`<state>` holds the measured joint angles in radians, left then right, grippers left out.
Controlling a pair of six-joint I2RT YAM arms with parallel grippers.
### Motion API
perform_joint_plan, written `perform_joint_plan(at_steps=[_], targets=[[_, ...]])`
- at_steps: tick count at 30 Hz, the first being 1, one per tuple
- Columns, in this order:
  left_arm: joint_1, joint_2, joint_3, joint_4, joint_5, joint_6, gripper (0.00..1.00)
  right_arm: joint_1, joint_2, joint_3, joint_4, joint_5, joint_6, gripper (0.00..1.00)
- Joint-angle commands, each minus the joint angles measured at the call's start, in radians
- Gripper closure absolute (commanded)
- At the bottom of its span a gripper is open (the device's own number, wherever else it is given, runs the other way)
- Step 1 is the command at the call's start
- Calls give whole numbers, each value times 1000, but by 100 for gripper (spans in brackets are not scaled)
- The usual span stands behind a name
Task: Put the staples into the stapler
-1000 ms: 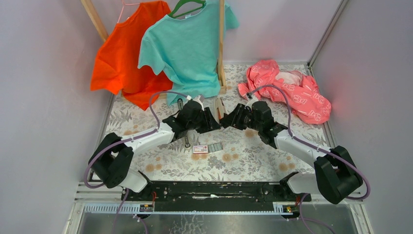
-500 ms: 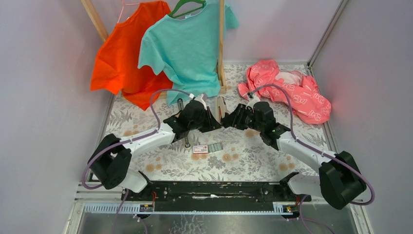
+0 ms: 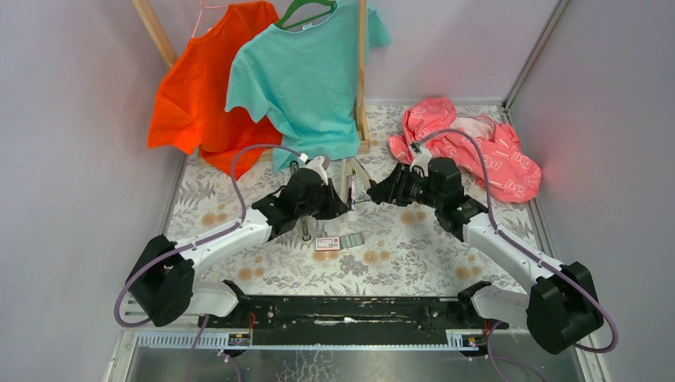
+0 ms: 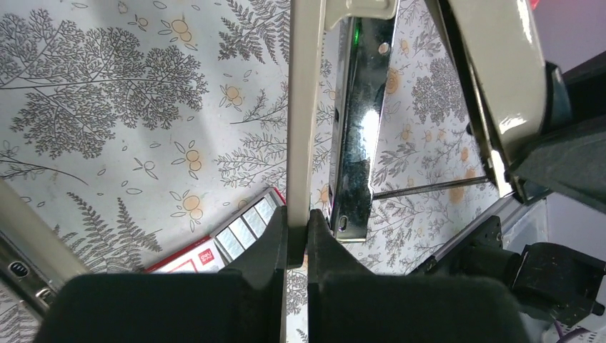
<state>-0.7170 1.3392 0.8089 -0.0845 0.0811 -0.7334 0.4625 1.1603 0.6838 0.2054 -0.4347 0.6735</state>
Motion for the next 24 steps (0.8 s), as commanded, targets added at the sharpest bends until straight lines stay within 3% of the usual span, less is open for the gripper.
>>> perform_joint_plan(at_steps=[1,14,24], targets=[[47,-62,-26,-93,-112,82,100,-75,-51,102,-56,-53,-145,100],[-38,-115,-34,-109,-42,186,100,-292,109,375,-262,-303,-214,100],[-120,-81,-23,-86,-7,245,100,-348,234,561,-452,-310,-334,100]])
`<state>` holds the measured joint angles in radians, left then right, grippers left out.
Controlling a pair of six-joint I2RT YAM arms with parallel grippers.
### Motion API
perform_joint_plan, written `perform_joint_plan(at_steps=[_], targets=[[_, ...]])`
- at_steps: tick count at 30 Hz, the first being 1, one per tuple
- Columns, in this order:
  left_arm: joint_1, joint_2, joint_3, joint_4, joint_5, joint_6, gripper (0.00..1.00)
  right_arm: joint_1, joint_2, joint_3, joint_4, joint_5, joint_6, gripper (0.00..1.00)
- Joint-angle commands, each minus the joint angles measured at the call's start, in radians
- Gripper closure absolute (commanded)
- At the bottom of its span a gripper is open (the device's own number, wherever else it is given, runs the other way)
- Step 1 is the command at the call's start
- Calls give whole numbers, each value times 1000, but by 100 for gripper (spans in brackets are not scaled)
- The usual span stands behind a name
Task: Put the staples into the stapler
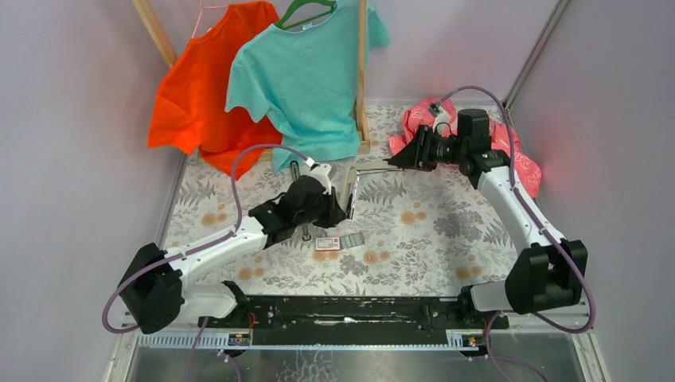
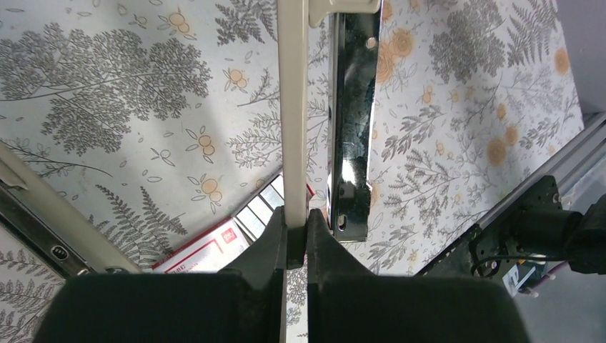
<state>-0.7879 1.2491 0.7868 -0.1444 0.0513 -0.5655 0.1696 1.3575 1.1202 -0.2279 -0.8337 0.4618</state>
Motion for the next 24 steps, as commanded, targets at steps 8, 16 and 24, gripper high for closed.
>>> perform_joint_plan(at_steps=[8,16,24], targets=[[-131,29,-3,15,31,96,100,-91,134,223,-89,129,-164,100],[-153,10,-30,141,162,88,100,-92,292,342,-98,112,-146,100],[-158,-10,-61,230,220,72,100,-90,440,408,-74,75,-92,100]])
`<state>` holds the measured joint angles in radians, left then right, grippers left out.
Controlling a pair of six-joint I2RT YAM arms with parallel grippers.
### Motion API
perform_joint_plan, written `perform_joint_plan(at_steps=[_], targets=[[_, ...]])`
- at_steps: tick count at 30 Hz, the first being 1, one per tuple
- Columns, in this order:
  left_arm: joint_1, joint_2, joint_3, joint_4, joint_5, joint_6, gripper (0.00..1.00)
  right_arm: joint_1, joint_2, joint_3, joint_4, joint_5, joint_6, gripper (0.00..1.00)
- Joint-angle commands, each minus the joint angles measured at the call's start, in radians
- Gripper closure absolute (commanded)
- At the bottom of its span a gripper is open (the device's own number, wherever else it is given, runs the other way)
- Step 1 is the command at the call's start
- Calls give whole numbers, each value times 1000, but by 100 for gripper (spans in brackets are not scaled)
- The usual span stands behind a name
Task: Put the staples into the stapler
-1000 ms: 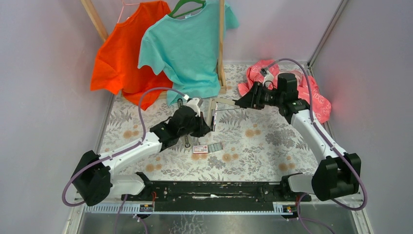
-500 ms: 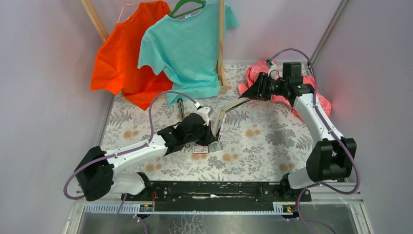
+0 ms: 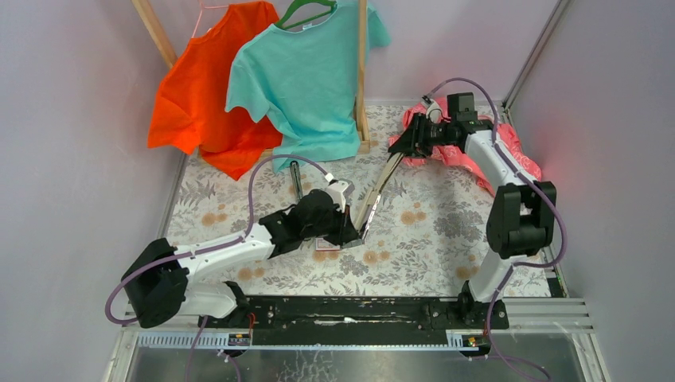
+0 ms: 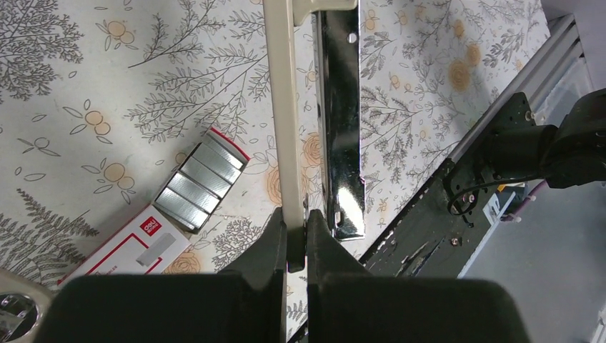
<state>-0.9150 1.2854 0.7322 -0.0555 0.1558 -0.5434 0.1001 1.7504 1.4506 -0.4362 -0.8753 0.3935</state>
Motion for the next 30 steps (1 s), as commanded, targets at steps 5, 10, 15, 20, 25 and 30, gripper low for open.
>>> perform_joint_plan(at_steps=[5,10,15,20,25,30], targets=[[-30,-33,-27,227,126,-13,100,-8,103,90,141,128,5,90],[-28,-37,-59,304,88,-81,100,7,137,95,166,150,52,68],[10,-63,-105,360,41,-168,100,15,148,103,184,172,79,46],[41,-86,-181,489,71,-248,100,18,163,118,205,186,106,36],[46,-97,-202,504,18,-289,100,31,138,125,200,213,105,31],[72,-90,-229,555,-43,-366,100,55,26,4,250,224,120,22]])
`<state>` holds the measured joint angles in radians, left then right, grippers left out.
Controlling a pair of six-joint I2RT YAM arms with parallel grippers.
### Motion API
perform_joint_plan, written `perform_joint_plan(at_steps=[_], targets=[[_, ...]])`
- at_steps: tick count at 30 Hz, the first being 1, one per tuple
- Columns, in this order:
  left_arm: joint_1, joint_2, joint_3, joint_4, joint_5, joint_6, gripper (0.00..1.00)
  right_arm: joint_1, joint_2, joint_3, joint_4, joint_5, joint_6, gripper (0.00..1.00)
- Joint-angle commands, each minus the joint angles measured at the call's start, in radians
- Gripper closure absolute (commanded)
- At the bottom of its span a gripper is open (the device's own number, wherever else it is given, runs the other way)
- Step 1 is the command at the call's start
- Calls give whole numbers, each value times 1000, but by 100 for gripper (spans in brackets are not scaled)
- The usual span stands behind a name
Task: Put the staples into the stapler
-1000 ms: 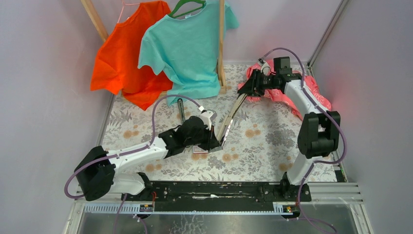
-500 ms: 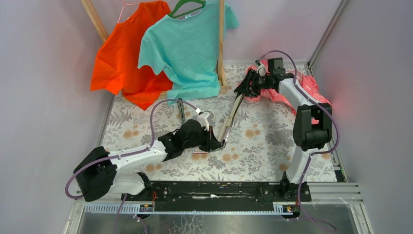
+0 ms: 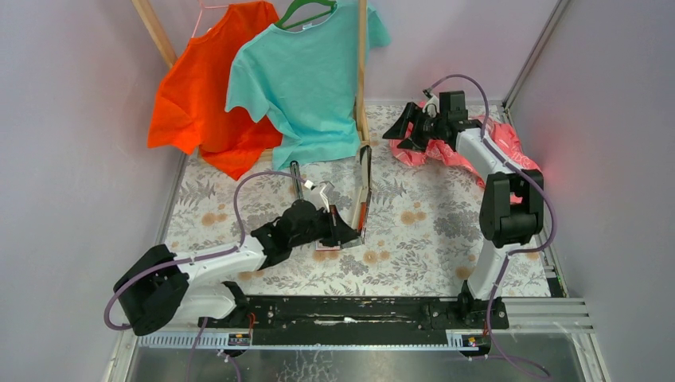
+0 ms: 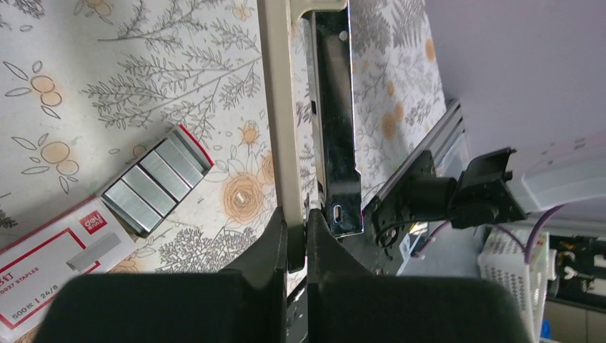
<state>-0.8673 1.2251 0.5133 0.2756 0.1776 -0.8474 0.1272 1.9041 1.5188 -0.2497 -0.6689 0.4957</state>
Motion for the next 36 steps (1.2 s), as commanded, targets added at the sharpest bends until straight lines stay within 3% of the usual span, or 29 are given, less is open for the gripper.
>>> perform_joint_plan(at_steps=[1,14,29,36], targets=[[31,-25,-16,239,-72,-79,100,34,-153,-95,71,18,18,21],[48,20,5,294,-147,-132,100,186,-423,-458,235,109,109,15],[47,53,11,345,-143,-167,100,306,-360,-481,337,132,165,22],[48,64,18,349,-145,-188,100,334,-332,-479,336,132,161,33]])
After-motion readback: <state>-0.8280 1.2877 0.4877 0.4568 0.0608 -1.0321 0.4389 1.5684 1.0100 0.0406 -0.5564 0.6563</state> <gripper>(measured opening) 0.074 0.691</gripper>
